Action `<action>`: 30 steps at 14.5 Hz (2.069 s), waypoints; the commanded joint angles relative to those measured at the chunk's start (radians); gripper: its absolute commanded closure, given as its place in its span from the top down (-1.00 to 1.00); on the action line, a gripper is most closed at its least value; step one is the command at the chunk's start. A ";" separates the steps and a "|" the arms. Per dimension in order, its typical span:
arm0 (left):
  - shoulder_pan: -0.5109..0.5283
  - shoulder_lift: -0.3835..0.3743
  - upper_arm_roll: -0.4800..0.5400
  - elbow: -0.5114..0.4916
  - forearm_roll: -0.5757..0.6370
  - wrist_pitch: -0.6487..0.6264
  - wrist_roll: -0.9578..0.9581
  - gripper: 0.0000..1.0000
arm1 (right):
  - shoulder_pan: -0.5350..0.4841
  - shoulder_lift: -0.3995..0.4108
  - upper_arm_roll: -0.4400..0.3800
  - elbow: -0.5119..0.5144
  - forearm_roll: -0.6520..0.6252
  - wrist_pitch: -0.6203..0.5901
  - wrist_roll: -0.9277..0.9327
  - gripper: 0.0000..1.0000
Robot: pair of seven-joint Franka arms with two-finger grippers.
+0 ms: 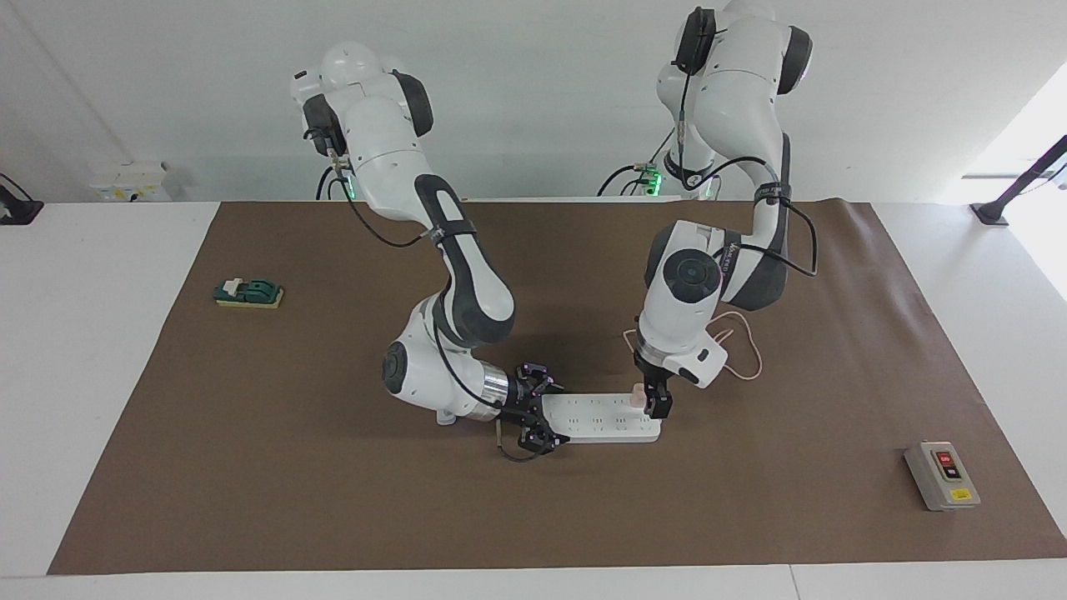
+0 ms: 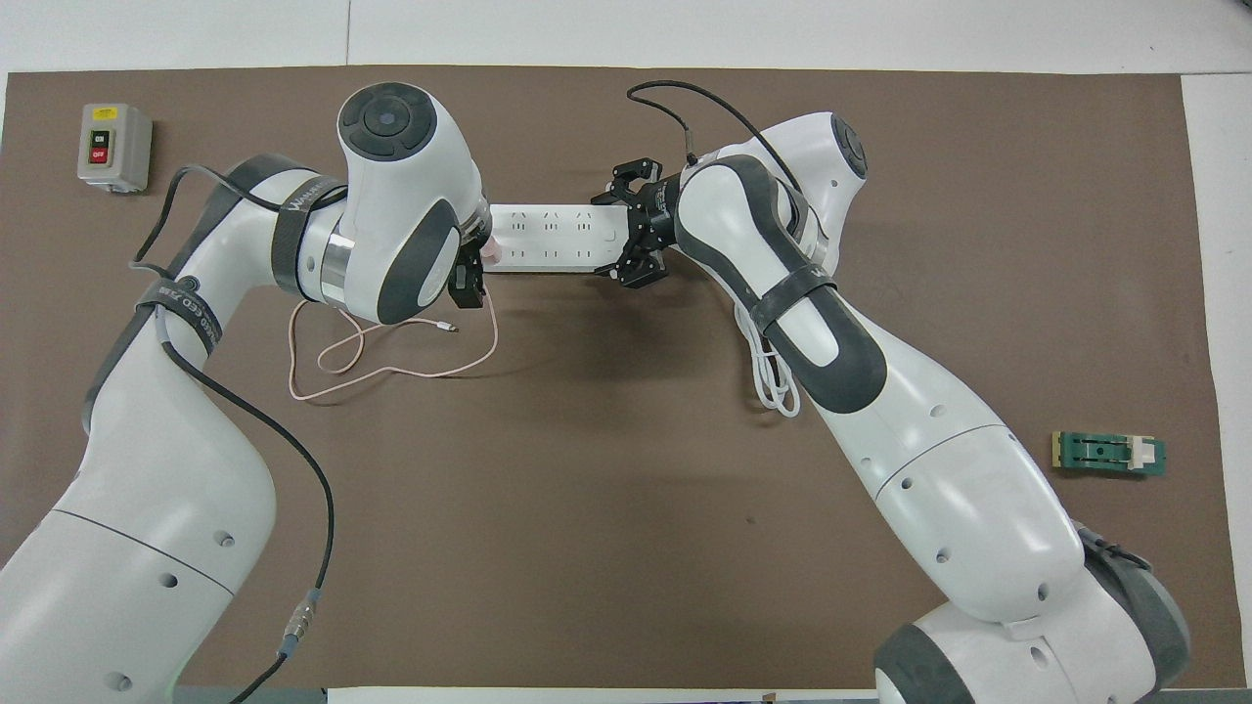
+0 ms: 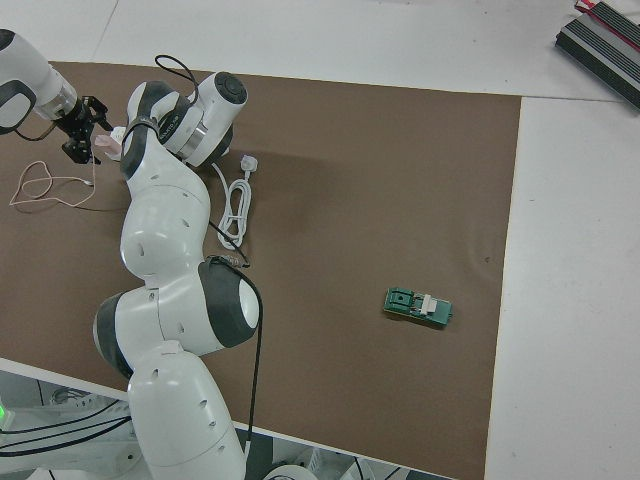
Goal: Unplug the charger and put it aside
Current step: 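Pull the pink charger out of the strip with the left gripper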
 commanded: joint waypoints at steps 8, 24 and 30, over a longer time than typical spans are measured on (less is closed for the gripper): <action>-0.011 0.017 0.010 0.013 0.012 -0.020 -0.024 0.05 | 0.021 0.034 -0.002 0.021 0.008 0.060 -0.048 -0.08; 0.004 -0.002 -0.001 0.019 0.008 -0.030 0.001 -1.00 | 0.038 0.034 -0.002 0.014 0.012 0.105 -0.050 -0.10; 0.072 -0.031 -0.024 0.149 -0.043 -0.222 0.080 -1.00 | 0.038 0.035 -0.002 0.014 0.012 0.105 -0.050 -0.10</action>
